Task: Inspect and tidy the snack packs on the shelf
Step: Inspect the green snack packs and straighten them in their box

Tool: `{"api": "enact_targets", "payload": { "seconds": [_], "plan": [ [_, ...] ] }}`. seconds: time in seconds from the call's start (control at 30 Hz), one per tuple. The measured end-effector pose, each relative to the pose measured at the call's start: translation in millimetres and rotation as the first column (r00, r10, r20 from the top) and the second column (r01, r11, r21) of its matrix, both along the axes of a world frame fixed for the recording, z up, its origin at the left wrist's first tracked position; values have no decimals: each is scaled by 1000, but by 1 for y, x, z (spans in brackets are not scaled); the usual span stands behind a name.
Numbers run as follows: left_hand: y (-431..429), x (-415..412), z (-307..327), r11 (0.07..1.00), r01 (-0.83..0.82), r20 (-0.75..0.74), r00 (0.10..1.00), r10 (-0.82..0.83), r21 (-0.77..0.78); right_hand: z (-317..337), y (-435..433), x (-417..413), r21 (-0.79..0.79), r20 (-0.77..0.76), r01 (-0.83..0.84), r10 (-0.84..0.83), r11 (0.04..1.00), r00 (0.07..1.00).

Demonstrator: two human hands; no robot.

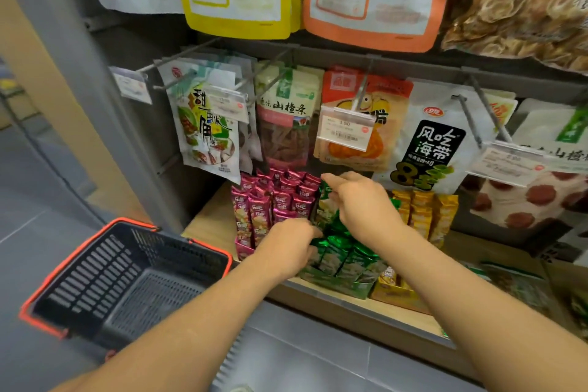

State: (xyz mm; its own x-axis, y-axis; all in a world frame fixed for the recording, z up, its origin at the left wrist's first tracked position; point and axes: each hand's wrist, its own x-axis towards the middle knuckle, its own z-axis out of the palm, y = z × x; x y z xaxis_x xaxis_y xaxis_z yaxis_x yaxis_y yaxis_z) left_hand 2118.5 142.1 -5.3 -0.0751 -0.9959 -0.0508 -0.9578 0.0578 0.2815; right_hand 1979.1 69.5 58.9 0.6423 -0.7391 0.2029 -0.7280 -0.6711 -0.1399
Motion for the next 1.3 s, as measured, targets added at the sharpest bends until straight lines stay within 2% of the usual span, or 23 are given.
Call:
{"api": "enact_targets", "payload": {
  "seconds": [0.07, 0.23, 0.37, 0.47, 0.53, 0.6, 0.67, 0.73, 0.77, 0.8, 0.87, 0.9, 0.97, 1.03, 1.07, 1.17, 1.27, 1.3],
  "plan": [
    [0, 2, -2, 999, -30, -3, 1000, 30, -22, -8, -6, 9, 69, -108, 7, 0, 998, 994],
    [2, 4, -4, 997, -37, 14, 999, 38, -72, -31, -12, 19, 184, -119, 11, 11, 983, 993],
    [4, 0, -5, 974, -163, -163, 977, 137, -157, -48, -8, 18, 181, -158, 42, -13, 983, 987],
    [4, -2, -6, 965, -209, -267, 950, 162, -158, -57, -7, 15, 177, -185, 81, -48, 981, 982],
    [2, -1, -7, 977, -157, -217, 968, 124, -143, -60, -9, 12, 231, -192, 46, -1, 972, 981],
    [-1, -4, -6, 992, -77, -51, 996, 73, -95, -58, -10, 9, 327, -212, 29, 43, 945, 976],
    [0, -8, -5, 999, -32, 70, 997, 35, -43, -52, -13, 6, 401, -132, 42, 12, 915, 991],
    [2, -11, -1, 1000, -27, 112, 993, 28, -12, -44, -16, 7, 430, 127, 71, -138, 900, 982],
    [4, -11, 0, 1000, -29, 115, 993, 29, -3, -40, -20, 8, 427, 257, 100, -227, 899, 939],
    [5, -11, 1, 999, -32, 113, 993, 31, 5, -37, -25, 10, 395, 346, 146, -294, 907, 891],
    [7, -11, 2, 999, -27, 106, 994, 24, 26, -33, -38, 16, 291, 399, 232, -338, 928, 853],
    [7, -12, 3, 999, -20, 99, 995, 16, 43, -34, -45, 20, 271, 359, 240, -329, 932, 873],
    [9, -12, 5, 997, 0, 85, 996, -7, 80, -41, -56, 30, 346, 109, 263, -317, 901, 942],
    [10, -11, 6, 994, 21, 72, 997, -29, 106, -52, -59, 40, 395, -199, 349, -291, 850, 936],
    [10, -10, 6, 993, 28, 63, 997, -35, 116, -59, -59, 43, 355, -261, 368, -288, 859, 922],
    [9, -6, 5, 990, 36, 36, 999, -41, 135, -69, -53, 47, 174, -193, 371, -338, 912, 921],
    [9, -3, 2, 992, 38, 25, 999, -41, 120, -65, -45, 41, 111, -130, 309, -294, 945, 947],
    [9, -2, 1, 992, 38, 19, 999, -40, 120, -62, -42, 37, 89, -61, 267, -262, 960, 963]
  ]
}}
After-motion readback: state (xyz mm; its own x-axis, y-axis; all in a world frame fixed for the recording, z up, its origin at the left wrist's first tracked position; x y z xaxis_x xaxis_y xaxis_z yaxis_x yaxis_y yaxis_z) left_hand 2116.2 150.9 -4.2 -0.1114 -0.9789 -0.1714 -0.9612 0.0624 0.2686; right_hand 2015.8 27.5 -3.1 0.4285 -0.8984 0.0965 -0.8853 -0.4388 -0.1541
